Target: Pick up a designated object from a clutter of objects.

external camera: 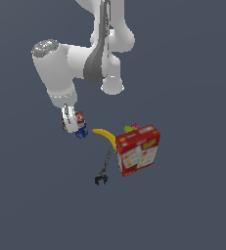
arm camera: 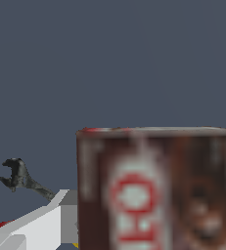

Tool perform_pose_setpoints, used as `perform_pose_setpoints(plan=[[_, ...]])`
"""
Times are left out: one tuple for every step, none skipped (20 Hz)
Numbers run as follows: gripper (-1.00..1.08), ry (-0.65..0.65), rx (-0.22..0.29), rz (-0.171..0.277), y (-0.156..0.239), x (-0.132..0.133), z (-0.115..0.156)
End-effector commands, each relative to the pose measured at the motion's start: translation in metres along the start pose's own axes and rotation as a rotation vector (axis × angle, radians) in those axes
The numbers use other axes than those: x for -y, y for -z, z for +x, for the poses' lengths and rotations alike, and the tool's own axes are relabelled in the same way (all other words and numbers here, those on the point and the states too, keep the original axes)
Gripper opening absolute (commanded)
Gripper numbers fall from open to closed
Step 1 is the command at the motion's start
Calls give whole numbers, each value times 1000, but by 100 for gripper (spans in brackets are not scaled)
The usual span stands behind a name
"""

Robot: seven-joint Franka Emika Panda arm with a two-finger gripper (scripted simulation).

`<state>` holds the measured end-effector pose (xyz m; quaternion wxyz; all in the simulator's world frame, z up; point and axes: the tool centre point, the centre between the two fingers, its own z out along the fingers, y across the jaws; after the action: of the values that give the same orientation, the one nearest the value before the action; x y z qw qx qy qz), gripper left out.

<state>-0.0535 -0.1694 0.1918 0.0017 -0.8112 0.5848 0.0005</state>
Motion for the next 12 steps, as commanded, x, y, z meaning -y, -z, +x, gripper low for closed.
perform_pose_setpoints(plan=[[-100, -1, -2, -1, 21, -5, -8], [-100, -1, -2, -1, 30, -7, -11], [-100, -1, -2, -1, 38, -9, -14], [-100, -1, -3, -2, 47, -11, -17], [-100, -1, -4, -2, 56, -13, -21], [-100, -1, -4, -2, 65, -15, -24], [-100, -1, -4, -2, 74, -18, -27], [-100, -1, -5, -3, 84, -20, -31], [-100, -1, -5, -3, 94, -22, -34], [-100, -2, -6, -3, 104, -24, -38], [-100, -2, -6, -3, 114, -26, -42], [-100, -2, -6, -3, 123, -28, -45]])
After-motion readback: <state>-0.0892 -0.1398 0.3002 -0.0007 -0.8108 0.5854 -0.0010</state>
